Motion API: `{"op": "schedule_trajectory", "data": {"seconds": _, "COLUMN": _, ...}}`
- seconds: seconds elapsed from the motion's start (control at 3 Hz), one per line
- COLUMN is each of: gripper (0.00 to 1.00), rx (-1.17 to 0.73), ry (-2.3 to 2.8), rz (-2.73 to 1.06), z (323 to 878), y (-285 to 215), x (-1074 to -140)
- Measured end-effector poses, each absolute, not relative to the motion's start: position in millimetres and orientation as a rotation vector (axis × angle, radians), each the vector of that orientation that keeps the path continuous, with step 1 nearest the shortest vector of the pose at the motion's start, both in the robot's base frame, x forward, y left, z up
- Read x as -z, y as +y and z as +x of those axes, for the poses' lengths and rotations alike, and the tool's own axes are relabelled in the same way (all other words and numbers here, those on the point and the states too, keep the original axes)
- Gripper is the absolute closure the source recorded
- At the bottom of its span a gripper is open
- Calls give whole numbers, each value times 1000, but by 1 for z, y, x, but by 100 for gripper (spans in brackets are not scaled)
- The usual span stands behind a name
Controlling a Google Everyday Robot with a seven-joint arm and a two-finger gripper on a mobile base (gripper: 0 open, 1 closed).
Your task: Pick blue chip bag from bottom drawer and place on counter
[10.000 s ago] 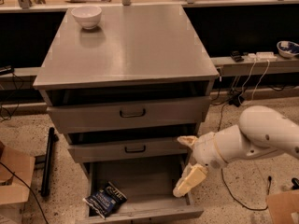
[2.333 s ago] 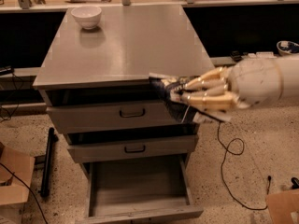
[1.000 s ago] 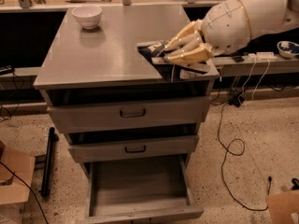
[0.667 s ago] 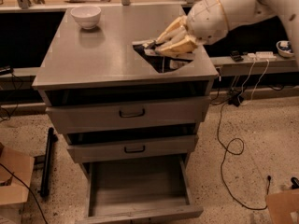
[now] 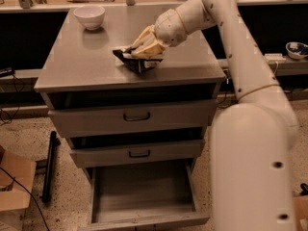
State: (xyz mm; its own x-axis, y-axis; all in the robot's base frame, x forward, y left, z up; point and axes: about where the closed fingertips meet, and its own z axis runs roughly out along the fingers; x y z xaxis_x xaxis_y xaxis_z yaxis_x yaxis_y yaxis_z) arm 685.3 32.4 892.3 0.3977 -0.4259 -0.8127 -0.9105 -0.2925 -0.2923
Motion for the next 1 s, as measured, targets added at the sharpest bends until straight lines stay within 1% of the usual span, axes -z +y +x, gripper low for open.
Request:
{"op": "schedule_trajectory", "data": {"seconds": 0.33, "gripper": 61, "rx": -783, "ry": 1066, "rz": -1828, "z": 717, "y": 60, "x": -901}}
{"op": "schedule_trajectory", "data": {"seconds": 0.67, "gripper": 38, "rx": -723, "ry": 1044, "rz": -1767, "z": 731, "y": 54, "x": -925}}
{"op": "schedule_trajectory", "data": {"seconds": 1.0, "gripper": 7, "rx": -720, "ry": 1043, "rz": -1754, "z": 735, "y": 61, "x": -925}}
